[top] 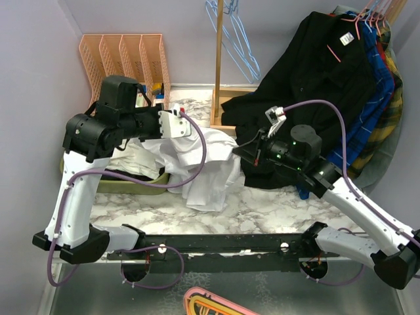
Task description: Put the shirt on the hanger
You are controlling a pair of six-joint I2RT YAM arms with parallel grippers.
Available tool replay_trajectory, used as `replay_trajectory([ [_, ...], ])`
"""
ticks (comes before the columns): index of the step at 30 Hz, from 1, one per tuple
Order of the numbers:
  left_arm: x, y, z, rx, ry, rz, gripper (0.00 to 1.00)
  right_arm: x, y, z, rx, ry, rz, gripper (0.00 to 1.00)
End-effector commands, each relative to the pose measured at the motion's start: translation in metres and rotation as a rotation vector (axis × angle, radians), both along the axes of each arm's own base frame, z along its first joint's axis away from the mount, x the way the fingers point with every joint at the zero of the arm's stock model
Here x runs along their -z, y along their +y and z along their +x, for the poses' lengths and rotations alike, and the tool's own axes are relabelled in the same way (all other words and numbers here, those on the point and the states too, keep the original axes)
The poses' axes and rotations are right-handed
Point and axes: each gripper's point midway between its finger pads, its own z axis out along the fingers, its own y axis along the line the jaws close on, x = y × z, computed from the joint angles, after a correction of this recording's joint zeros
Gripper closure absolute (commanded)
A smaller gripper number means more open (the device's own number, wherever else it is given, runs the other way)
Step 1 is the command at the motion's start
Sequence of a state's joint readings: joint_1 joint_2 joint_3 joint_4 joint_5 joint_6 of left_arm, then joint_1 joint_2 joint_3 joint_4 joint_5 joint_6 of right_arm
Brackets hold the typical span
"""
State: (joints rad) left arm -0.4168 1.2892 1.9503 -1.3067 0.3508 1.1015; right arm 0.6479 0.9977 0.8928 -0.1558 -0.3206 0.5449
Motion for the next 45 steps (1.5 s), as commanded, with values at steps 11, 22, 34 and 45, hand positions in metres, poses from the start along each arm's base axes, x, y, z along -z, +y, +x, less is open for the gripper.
replay_trajectory([
  [11, -0.164, 0.022, 0.019, -0.329, -0.331, -0.433, 1.00, -0.197, -0.010, -0.033, -0.095, -0.324, 0.179, 0.99],
  [22, -0.175, 0.025, 0.053, -0.484, -0.341, -0.574, 1.00, -0.212, -0.017, -0.051, -0.118, -0.371, 0.263, 0.99],
  [34, 0.123, -0.070, 0.180, -0.563, 0.207, -0.396, 1.00, 0.048, -0.041, 0.002, 0.285, 0.097, 0.206, 0.99],
  [45, 0.208, -0.103, 0.218, -0.694, 0.273, -0.282, 1.00, 0.136, -0.139, 0.048, 0.847, 0.315, -0.144, 0.85],
])
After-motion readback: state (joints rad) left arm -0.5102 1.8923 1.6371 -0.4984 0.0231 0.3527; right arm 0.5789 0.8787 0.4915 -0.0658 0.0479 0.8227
